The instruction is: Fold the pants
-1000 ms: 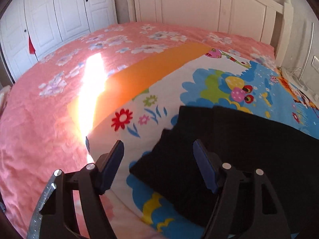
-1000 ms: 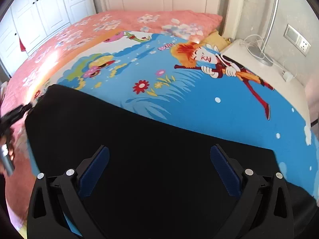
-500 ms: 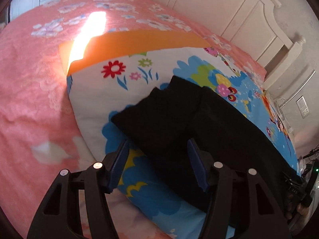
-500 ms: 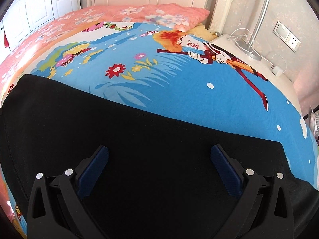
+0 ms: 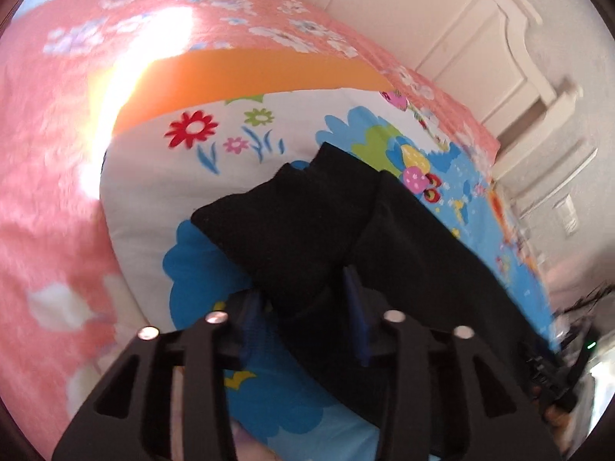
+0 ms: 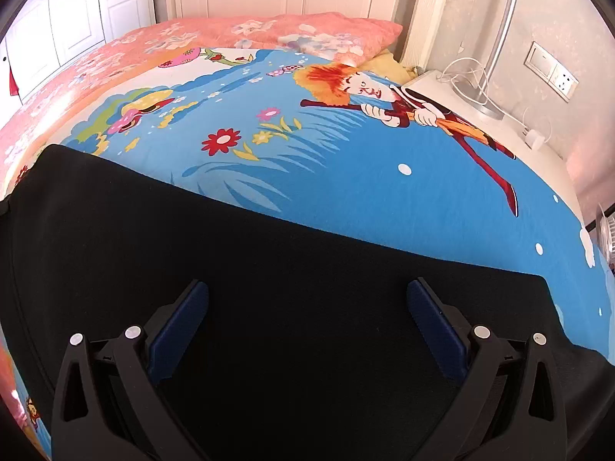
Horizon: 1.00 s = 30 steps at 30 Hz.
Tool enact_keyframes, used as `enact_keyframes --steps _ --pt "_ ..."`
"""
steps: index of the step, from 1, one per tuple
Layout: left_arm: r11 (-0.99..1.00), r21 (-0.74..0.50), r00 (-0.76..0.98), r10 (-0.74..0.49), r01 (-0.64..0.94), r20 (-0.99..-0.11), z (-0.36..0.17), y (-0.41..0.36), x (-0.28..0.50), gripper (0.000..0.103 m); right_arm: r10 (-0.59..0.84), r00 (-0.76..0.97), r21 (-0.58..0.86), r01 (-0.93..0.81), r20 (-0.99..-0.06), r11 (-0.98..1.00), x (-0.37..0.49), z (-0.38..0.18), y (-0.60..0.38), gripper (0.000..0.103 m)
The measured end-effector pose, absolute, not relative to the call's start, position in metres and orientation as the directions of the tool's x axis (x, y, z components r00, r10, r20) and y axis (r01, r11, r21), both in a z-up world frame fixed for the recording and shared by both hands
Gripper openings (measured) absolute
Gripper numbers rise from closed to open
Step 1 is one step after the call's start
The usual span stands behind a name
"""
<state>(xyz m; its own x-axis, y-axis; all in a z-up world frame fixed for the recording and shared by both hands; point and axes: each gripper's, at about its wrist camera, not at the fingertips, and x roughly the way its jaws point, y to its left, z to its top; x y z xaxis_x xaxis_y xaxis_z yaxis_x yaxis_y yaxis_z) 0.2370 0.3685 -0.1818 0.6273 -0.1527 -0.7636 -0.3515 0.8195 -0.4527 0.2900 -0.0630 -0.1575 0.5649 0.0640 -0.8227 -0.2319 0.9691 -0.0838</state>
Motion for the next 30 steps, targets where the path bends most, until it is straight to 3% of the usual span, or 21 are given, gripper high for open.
enact_keyframes --steps 7,13,15,19,22,23,25,30 --pt "0.501 -0.795 0.72 -0.403 -0.342 -0.565 -0.212 0.414 0.214 0.046 0.063 0.567 -0.084 -0.229 -0.821 0.97 0.291 -0.157 -0.064 0.099" --pt "0.373 -0.861 0.75 -0.441 -0.347 -0.493 -0.235 0.424 0.212 0.047 0.061 0.568 -0.086 -0.229 -0.821 0.97 0.29 -0.158 -0.064 0.099" --pt "0.357 -0.872 0.753 -0.454 -0.336 -0.476 -0.235 0.423 0.211 0.052 0.06 0.569 -0.087 -0.227 -0.82 0.97 0.29 -0.158 -0.064 0.099" --pt "0.35 -0.877 0.737 -0.487 -0.328 -0.469 -0.237 0.421 0.23 0.054 0.056 0.571 -0.091 -0.226 -0.819 0.97 0.289 -0.158 -0.063 0.099" --pt "0.405 -0.846 0.711 -0.475 -0.347 -0.519 -0.232 0.422 0.245 0.054 0.056 0.572 -0.091 -0.226 -0.819 0.97 0.289 -0.158 -0.064 0.099" --pt "0.409 -0.841 0.705 -0.474 -0.355 -0.528 -0.23 0.423 0.248 0.048 0.056 0.572 -0.091 -0.226 -0.819 0.97 0.29 -0.158 -0.064 0.099" --pt "0.451 -0.823 0.696 -0.465 -0.346 -0.547 -0.224 0.423 0.253 0.017 0.057 0.571 -0.09 -0.226 -0.819 0.97 0.29 -0.158 -0.064 0.099" --pt "0.559 -0.77 0.734 -0.375 -0.308 -0.566 -0.181 0.404 0.243 0.011 0.073 0.565 -0.071 -0.228 -0.822 0.971 0.29 -0.157 -0.065 0.099"
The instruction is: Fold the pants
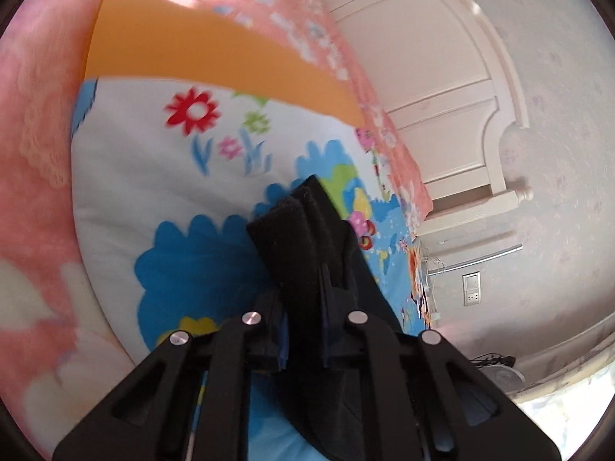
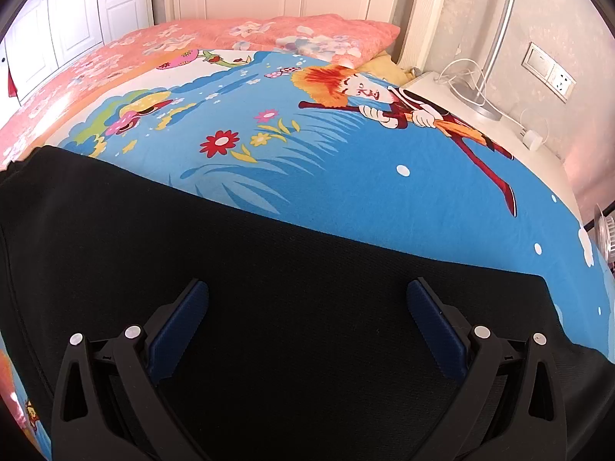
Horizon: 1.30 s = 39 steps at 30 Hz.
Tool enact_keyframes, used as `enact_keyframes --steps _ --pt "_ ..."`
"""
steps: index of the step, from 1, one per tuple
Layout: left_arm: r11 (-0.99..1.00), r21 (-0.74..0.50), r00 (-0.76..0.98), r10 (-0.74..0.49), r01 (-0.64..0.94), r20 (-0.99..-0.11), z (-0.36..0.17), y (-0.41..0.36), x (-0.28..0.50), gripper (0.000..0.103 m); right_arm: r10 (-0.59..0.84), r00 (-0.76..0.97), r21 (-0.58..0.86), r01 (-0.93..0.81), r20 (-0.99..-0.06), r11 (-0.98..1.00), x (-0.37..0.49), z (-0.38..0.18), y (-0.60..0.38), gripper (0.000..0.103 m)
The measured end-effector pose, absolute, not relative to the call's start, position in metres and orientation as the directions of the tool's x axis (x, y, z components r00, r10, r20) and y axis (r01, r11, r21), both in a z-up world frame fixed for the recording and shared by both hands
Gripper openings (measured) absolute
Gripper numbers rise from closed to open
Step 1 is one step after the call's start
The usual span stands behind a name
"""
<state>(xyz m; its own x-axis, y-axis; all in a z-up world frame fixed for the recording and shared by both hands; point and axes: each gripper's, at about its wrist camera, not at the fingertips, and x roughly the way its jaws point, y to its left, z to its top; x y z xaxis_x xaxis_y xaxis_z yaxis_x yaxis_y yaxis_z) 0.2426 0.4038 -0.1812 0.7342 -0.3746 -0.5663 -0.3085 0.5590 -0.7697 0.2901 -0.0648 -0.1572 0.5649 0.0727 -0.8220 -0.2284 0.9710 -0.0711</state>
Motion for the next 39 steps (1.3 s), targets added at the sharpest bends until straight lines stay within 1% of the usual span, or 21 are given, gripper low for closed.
enact_keyframes --steps 2,4,5,6,9,12,14,15,16,19,21,22,23,27,30,34,35,36,37,38,39 --pt "0.653 -0.697 0.741 -0.304 -0.294 -0.598 -0.154 0.384 0.24 0.011 0.097 0.556 -0.043 -0.233 -0.825 0.972 0.291 -0.155 -0.068 0.099" --pt "0.792 -0.553 0.749 -0.198 -0.258 -0.632 -0.117 0.347 0.236 0.011 0.168 0.539 0.046 -0.232 -0.825 0.972 0.286 -0.146 -0.078 0.098" --pt "0.858 -0.459 0.755 -0.14 -0.231 -0.641 -0.099 0.322 0.232 0.011 0.21 0.53 0.103 -0.224 -0.822 0.969 0.284 -0.141 -0.084 0.098" --pt "0.921 -0.339 0.767 -0.075 -0.192 -0.637 -0.081 0.291 0.228 0.011 0.284 0.516 0.201 -0.212 -0.808 0.956 0.279 -0.134 -0.094 0.098" --pt "0.997 0.02 0.82 0.078 -0.081 -0.567 -0.05 0.189 0.21 0.011 0.431 0.518 0.422 -0.143 -0.739 0.895 0.256 -0.116 -0.131 0.098" --pt "0.937 0.35 0.877 0.171 -0.003 -0.449 -0.063 0.083 0.184 0.011 0.539 0.511 0.596 -0.062 -0.67 0.8 0.233 -0.116 -0.169 0.098" --pt "0.849 0.526 0.913 0.172 0.053 -0.369 -0.092 0.023 0.159 0.012 0.564 0.498 0.646 -0.01 -0.658 0.763 0.223 -0.12 -0.188 0.098" --pt "0.799 0.593 0.922 0.149 0.1 -0.357 -0.114 -0.006 0.146 0.013 0.574 0.498 0.665 0.009 -0.65 0.746 0.219 -0.122 -0.196 0.098" --pt "0.757 0.632 0.916 0.12 0.165 -0.384 -0.138 -0.029 0.136 0.014 0.58 0.502 0.68 0.022 -0.641 0.732 0.216 -0.123 -0.204 0.098" --pt "0.69 0.658 0.884 0.058 0.3 -0.464 -0.179 -0.056 0.113 0.019 0.578 0.499 0.684 0.042 -0.646 0.728 0.216 -0.126 -0.214 0.098" --pt "0.67 0.684 0.891 0.076 0.287 -0.448 -0.187 -0.058 0.104 0.031 0.589 0.487 0.696 0.057 -0.645 0.716 0.218 -0.129 -0.215 0.098" --pt "0.682 0.674 0.891 0.073 0.283 -0.448 -0.184 -0.053 0.101 0.044 0.6 0.479 0.705 0.059 -0.641 0.707 0.219 -0.131 -0.215 0.098" --pt "0.703 0.654 0.89 0.068 0.278 -0.451 -0.179 -0.047 0.1 0.052 0.613 0.471 0.715 0.057 -0.634 0.696 0.22 -0.132 -0.213 0.098" --pt "0.669 0.695 0.902 0.085 0.263 -0.424 -0.178 -0.035 0.099 0.059 0.66 0.418 0.741 0.048 -0.624 0.67 0.218 -0.138 -0.207 0.098" --pt "0.597 0.749 0.909 0.079 0.286 -0.41 -0.185 -0.036 0.096 0.059 0.689 0.389 0.76 0.046 -0.611 0.648 0.215 -0.139 -0.202 0.098" --pt "0.569 0.745 0.887 0.056 0.348 -0.458 -0.185 -0.042 0.106 0.058 0.745 0.337 0.8 0.041 -0.575 0.599 0.214 -0.139 -0.191 0.098" --pt "0.571 0.731 0.872 0.053 0.374 -0.487 -0.186 -0.043 0.115 0.05 0.756 0.327 0.807 0.037 -0.567 0.589 0.213 -0.139 -0.189 0.098" --pt "0.585 0.705 0.855 0.038 0.4 -0.517 -0.185 -0.044 0.121 0.038 0.77 0.313 0.818 0.038 -0.555 0.574 0.213 -0.138 -0.186 0.098" --pt "0.609 0.675 0.839 0.028 0.416 -0.543 -0.182 -0.043 0.126 0.023 0.783 0.301 0.828 0.042 -0.545 0.56 0.212 -0.139 -0.184 0.098" --pt "0.635 0.649 0.833 0.016 0.419 -0.554 -0.177 -0.041 0.13 0.017 0.797 0.285 0.839 0.05 -0.533 0.542 0.212 -0.14 -0.181 0.098" --pt "0.646 0.642 0.837 0.008 0.414 -0.548 -0.173 -0.042 0.128 0.016 0.806 0.275 0.846 0.058 -0.524 0.53 0.213 -0.142 -0.178 0.098"
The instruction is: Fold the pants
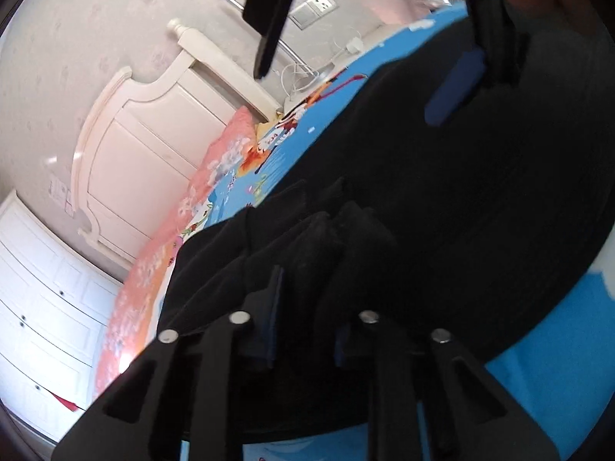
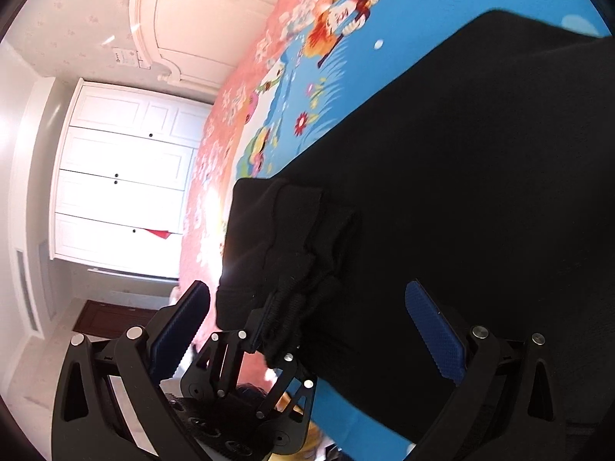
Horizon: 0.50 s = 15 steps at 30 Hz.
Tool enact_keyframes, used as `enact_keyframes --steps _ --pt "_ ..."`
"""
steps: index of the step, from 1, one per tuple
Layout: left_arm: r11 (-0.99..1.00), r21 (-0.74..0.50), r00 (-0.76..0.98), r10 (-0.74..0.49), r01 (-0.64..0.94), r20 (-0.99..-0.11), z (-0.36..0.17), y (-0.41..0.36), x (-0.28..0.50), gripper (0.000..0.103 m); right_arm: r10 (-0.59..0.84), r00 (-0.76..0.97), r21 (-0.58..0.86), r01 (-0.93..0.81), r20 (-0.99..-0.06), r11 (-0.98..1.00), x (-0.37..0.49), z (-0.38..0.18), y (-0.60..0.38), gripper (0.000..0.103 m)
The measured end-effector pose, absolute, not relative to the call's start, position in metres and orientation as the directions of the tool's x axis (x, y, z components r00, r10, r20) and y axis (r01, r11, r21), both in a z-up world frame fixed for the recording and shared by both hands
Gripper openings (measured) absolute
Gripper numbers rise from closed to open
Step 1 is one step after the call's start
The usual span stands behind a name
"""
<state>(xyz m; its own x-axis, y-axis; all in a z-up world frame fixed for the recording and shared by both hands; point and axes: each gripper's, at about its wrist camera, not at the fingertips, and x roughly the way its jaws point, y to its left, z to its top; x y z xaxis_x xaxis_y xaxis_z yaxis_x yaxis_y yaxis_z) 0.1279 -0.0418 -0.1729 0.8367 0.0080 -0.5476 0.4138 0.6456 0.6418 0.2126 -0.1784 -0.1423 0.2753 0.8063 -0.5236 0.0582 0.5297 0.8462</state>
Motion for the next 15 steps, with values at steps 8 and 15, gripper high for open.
enact_keyframes --steps 8,15 --pt "0.706 0.611 0.879 -0.034 0.357 -0.475 -0.15 -0.047 0.112 0.014 0.891 0.174 0.907 0.05 -0.42 0.418 0.245 -0.149 -0.138 0.098" --pt "0.655 0.68 0.912 -0.035 0.331 -0.41 -0.154 -0.072 0.106 0.013 0.83 0.204 0.837 -0.08 -0.518 0.542 0.262 -0.124 -0.15 0.035"
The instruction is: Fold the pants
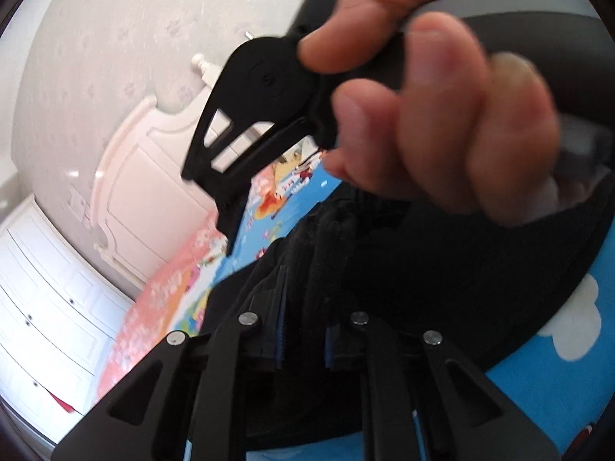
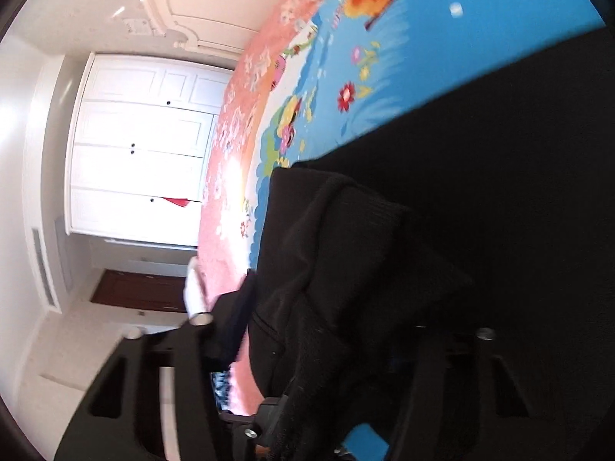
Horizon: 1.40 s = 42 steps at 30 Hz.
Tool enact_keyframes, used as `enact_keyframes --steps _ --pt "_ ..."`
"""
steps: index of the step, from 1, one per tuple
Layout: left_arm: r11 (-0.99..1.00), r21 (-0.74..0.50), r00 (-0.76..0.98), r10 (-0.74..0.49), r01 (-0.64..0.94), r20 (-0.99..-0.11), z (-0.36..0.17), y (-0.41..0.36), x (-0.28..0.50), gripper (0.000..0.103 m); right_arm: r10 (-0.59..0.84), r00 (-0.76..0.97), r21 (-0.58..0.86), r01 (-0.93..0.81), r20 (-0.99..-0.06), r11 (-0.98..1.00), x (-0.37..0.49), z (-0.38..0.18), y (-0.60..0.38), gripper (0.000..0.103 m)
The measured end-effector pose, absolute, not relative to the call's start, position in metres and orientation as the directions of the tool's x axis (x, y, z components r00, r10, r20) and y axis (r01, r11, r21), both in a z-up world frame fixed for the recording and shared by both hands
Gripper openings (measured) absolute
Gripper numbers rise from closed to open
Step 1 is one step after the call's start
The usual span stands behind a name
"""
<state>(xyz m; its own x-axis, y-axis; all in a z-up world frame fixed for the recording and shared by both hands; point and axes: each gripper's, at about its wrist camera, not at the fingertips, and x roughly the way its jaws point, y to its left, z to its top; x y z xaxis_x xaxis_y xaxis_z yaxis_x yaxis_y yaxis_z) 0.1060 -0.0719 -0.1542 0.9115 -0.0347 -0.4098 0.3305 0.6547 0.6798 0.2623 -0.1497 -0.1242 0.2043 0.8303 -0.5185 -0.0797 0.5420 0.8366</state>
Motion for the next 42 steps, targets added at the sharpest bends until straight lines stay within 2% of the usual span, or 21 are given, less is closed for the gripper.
enact_keyframes --steps 1,3,6,10,12,14,17,21,23,25,27,29,31,32,34,36,39,40,41,42 --pt "0.657 0.682 0.917 -0.037 0.321 -0.397 -0.153 -0.076 0.107 0.013 0.823 0.221 0.83 -0.088 -0.523 0.551 0.261 -0.121 -0.158 0.024" --pt "0.672 0.671 0.926 -0.057 0.312 -0.374 -0.148 -0.088 0.112 0.013 0.812 0.259 0.824 -0.091 -0.523 0.56 0.26 -0.114 -0.181 0.021" --pt "0.677 0.652 0.924 -0.111 0.34 -0.367 -0.148 -0.113 0.111 0.013 0.754 0.318 0.779 -0.071 -0.574 0.623 0.249 -0.118 -0.213 0.02" --pt "0.667 0.62 0.898 -0.186 0.414 -0.399 -0.161 -0.144 0.104 0.014 0.729 0.345 0.777 -0.002 -0.591 0.63 0.236 -0.147 -0.249 0.019" --pt "0.656 0.583 0.862 -0.23 0.48 -0.451 -0.171 -0.154 0.101 0.025 0.703 0.333 0.75 0.021 -0.628 0.661 0.236 -0.163 -0.247 0.019" --pt "0.649 0.558 0.837 -0.247 0.518 -0.489 -0.173 -0.153 0.095 0.041 0.701 0.344 0.75 0.013 -0.624 0.661 0.235 -0.168 -0.247 0.019" --pt "0.71 0.414 0.784 -0.32 0.57 -0.532 -0.155 -0.12 0.079 0.045 0.679 0.352 0.723 -0.012 -0.644 0.691 0.233 -0.162 -0.244 0.019" --pt "0.896 0.129 0.779 -0.288 0.424 -0.558 -0.121 -0.013 0.084 0.045 0.657 0.37 0.709 0.005 -0.657 0.705 0.232 -0.161 -0.239 0.02" --pt "0.963 -0.03 0.77 -0.234 0.27 -0.593 -0.12 0.051 0.098 0.032 0.642 0.374 0.699 0.023 -0.669 0.715 0.23 -0.163 -0.24 0.022" --pt "0.982 -0.112 0.762 -0.188 0.151 -0.619 -0.124 0.101 0.113 0.027 0.627 0.375 0.682 0.02 -0.683 0.731 0.23 -0.163 -0.239 0.026" --pt "0.985 -0.129 0.762 -0.173 0.118 -0.624 -0.123 0.119 0.126 0.024 0.595 0.377 0.645 0.009 -0.71 0.765 0.23 -0.158 -0.235 0.031" --pt "0.972 -0.184 0.751 -0.232 0.149 -0.618 -0.125 0.123 0.13 0.024 0.555 0.385 0.603 0.007 -0.738 0.797 0.231 -0.154 -0.23 0.038" --pt "0.965 -0.168 0.725 -0.261 0.2 -0.637 -0.131 0.107 0.135 0.024 0.506 0.395 0.551 0.0 -0.767 0.834 0.229 -0.15 -0.226 0.044" --pt "0.961 -0.153 0.682 -0.273 0.232 -0.678 -0.142 0.102 0.139 0.026 0.487 0.399 0.53 -0.002 -0.777 0.848 0.229 -0.149 -0.224 0.047" --pt "0.967 -0.091 0.614 -0.221 0.237 -0.758 -0.167 0.085 0.148 0.027 0.456 0.414 0.498 -0.007 -0.788 0.867 0.227 -0.146 -0.222 0.066" --pt "0.969 -0.082 0.631 -0.216 0.234 -0.745 -0.172 0.08 0.138 0.027 0.442 0.434 0.484 -0.017 -0.785 0.875 0.223 -0.146 -0.22 0.076" --pt "0.962 -0.091 0.633 -0.239 0.258 -0.736 -0.173 0.085 0.137 0.033 0.416 0.466 0.453 -0.037 -0.78 0.891 0.217 -0.148 -0.216 0.078" --pt "0.958 -0.084 0.632 -0.244 0.273 -0.736 -0.172 0.085 0.134 0.041 0.412 0.475 0.447 -0.043 -0.778 0.894 0.214 -0.148 -0.215 0.079" --pt "0.955 -0.07 0.633 -0.244 0.287 -0.735 -0.17 0.085 0.134 0.054 0.41 0.484 0.445 -0.048 -0.773 0.894 0.21 -0.148 -0.215 0.08" --pt "0.955 -0.063 0.646 -0.244 0.291 -0.723 -0.163 0.085 0.132 0.061 0.415 0.493 0.453 -0.048 -0.765 0.89 0.207 -0.149 -0.216 0.083"
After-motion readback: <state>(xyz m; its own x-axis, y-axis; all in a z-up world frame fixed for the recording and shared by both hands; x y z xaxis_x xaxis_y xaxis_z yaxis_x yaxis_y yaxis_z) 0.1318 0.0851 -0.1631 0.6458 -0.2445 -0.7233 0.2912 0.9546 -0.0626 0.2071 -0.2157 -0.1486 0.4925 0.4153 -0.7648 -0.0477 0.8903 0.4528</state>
